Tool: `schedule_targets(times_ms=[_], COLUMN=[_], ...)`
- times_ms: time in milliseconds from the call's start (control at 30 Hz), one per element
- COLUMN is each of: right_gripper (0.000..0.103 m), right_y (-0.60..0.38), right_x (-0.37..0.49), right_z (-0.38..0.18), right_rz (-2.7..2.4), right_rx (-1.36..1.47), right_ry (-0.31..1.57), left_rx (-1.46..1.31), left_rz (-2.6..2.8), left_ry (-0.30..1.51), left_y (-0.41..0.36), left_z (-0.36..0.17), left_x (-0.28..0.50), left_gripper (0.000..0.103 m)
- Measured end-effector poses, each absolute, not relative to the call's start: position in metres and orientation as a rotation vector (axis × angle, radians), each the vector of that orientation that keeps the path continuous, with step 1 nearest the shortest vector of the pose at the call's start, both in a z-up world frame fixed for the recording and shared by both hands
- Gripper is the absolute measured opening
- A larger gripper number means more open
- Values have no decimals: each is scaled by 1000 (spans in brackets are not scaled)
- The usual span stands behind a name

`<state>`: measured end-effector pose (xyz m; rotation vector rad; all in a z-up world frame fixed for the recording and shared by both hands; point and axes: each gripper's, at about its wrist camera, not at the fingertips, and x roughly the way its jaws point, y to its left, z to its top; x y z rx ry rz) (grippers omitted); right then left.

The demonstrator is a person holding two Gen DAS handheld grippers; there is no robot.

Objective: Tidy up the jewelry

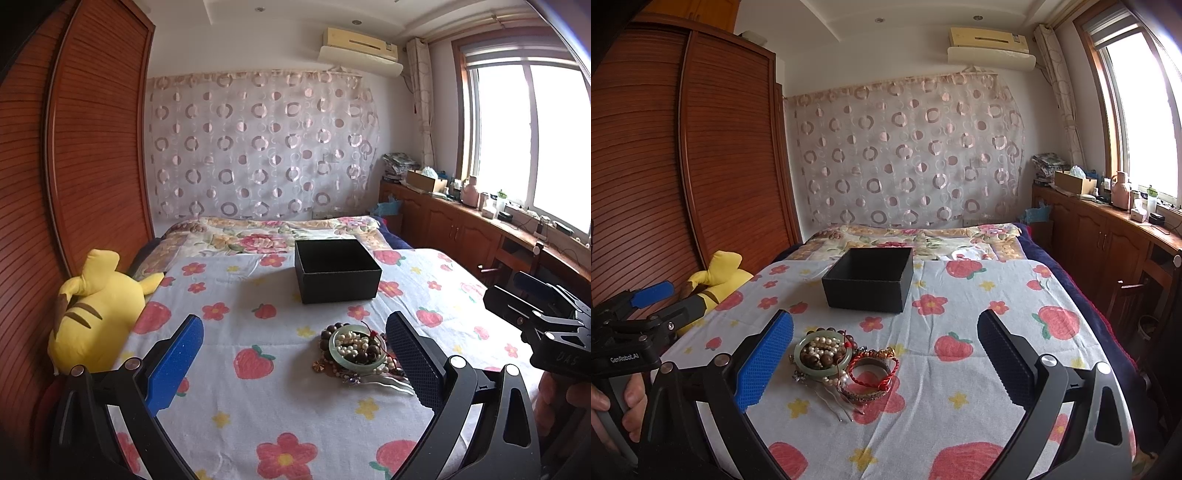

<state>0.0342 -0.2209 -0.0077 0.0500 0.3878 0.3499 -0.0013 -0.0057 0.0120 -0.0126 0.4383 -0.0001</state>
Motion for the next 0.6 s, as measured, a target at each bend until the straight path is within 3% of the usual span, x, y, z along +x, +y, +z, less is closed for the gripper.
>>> schedule_targets(times_ms=[600], right_gripper=[101], right_y=[-219], right_x=[31], right_z=[-6], right_rz=[349], right_rx=[51], right_ry=[390], left_rx=[-10], left_rz=[-11], left_ry=[421], left_y=[-15], left_z=[19], left_x=[-12], left_gripper=[96])
